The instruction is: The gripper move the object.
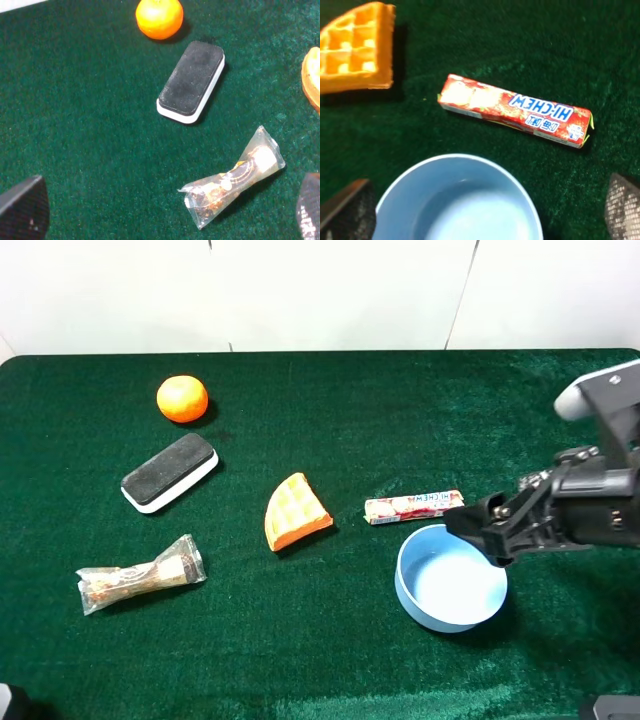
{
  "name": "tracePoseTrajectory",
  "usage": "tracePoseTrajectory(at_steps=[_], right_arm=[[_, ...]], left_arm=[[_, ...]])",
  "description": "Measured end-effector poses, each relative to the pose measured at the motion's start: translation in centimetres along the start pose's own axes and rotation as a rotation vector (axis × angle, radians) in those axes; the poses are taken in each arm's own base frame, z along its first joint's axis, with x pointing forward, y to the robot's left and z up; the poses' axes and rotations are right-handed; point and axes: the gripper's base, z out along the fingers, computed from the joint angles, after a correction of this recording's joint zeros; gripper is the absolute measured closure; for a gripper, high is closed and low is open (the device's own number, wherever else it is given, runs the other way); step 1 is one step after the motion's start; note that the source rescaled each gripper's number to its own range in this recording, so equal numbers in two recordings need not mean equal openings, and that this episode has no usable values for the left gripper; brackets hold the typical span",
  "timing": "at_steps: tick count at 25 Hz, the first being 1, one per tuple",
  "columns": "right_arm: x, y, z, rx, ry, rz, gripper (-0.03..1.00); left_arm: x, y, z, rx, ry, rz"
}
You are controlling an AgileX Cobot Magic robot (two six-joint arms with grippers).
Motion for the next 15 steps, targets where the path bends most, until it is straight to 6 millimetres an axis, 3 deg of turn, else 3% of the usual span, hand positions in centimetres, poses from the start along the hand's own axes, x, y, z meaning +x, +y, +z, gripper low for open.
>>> tracePoseTrajectory(at_steps=[6,15], right_arm=[[-0.9,0.3,-3.6,0.012,0.01,-0.075,-0.03],[-0.1,0.3,-7.9,0.02,-0.14,-0.072,-0.03]], left_arm=[[0.0,0.0,0.0,0.0,0.0,0.0],[0.0,0.0,0.0,0.0,0.0,0.0]])
